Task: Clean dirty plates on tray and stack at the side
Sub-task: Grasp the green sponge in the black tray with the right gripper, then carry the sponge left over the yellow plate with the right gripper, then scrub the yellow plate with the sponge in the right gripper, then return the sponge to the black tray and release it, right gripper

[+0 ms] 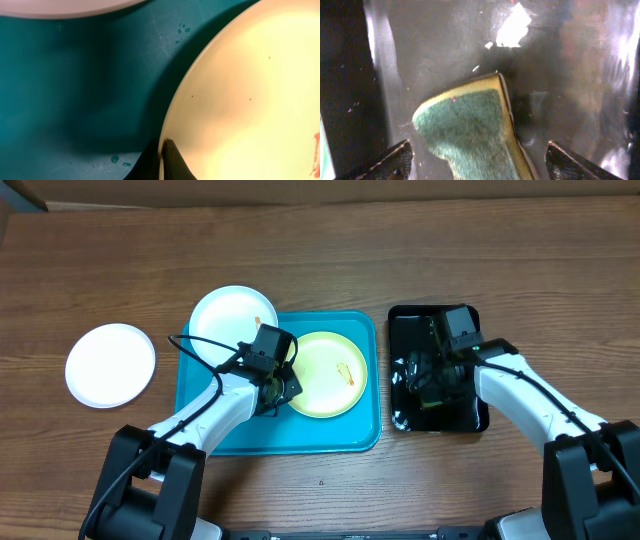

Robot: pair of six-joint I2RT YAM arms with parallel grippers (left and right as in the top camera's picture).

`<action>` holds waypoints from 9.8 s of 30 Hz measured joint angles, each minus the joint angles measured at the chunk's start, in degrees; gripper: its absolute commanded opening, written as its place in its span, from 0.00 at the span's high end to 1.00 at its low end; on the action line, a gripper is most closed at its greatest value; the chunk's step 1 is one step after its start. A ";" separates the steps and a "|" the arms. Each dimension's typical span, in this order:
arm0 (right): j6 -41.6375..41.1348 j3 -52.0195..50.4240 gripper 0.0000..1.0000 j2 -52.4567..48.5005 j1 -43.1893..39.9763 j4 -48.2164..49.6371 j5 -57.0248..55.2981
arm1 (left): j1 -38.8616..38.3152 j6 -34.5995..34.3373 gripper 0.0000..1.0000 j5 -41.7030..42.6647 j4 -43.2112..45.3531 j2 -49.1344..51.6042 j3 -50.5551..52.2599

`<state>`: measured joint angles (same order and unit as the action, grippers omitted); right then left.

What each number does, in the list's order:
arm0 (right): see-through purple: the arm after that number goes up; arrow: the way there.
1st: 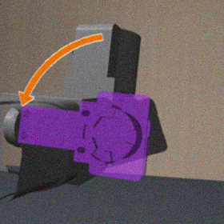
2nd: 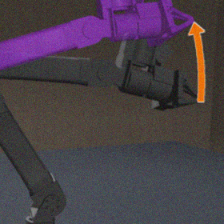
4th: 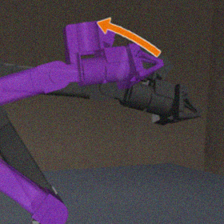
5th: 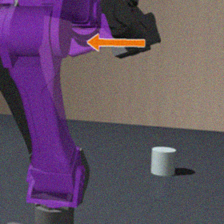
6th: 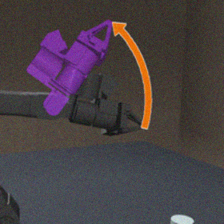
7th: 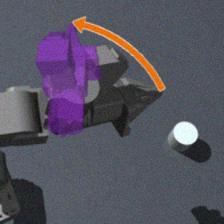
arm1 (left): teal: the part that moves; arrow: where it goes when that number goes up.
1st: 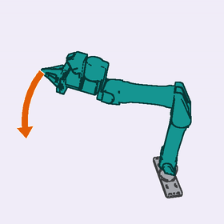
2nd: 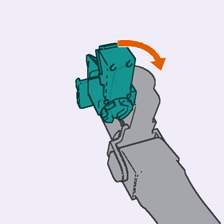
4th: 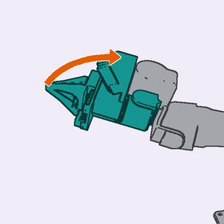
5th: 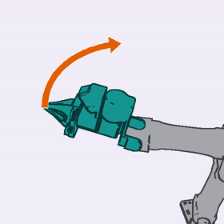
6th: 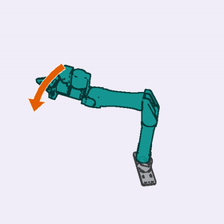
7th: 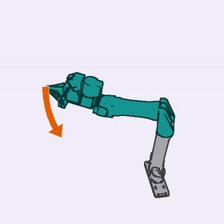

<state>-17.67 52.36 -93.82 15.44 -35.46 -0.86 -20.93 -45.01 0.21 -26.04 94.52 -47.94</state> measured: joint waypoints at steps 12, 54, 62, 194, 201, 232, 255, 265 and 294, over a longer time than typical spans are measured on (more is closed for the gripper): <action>-0.04 -3.63 0.96 -0.61 0.09 2.03 0.00 | 0.00 0.15 0.96 -0.02 0.02 0.00 0.00; -1.60 7.63 0.96 2.08 0.09 -18.53 2.84 | 0.00 0.15 0.96 0.00 0.13 0.00 0.00; -1.86 7.56 0.96 2.08 0.09 -17.59 5.01 | 0.00 0.15 0.96 0.00 0.15 0.00 0.00; -3.02 3.87 0.96 -11.45 17.84 22.16 11.17 | 0.00 0.20 0.96 0.44 0.13 0.00 0.00; -7.85 2.89 0.96 -11.56 18.40 30.40 25.99 | 0.00 0.20 0.96 0.44 0.11 0.00 0.00; 1.20 1.68 0.27 -0.55 -3.45 3.34 1.29 | 0.00 0.63 0.96 0.50 0.11 0.00 0.00; 1.49 -5.81 0.42 -0.42 -3.45 8.50 0.55 | 0.00 0.63 0.96 0.57 0.11 0.00 0.00; 2.75 5.46 0.27 -0.28 -3.41 0.61 0.55 | 0.00 0.63 0.96 0.59 0.11 0.00 0.00; 3.04 9.11 0.00 -2.32 -3.41 -7.04 -1.51 | 0.00 2.36 0.96 0.57 0.13 0.00 0.00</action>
<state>-14.63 61.47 -96.14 12.03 -42.50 -2.37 -20.93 -42.65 0.78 -25.91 94.52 -47.94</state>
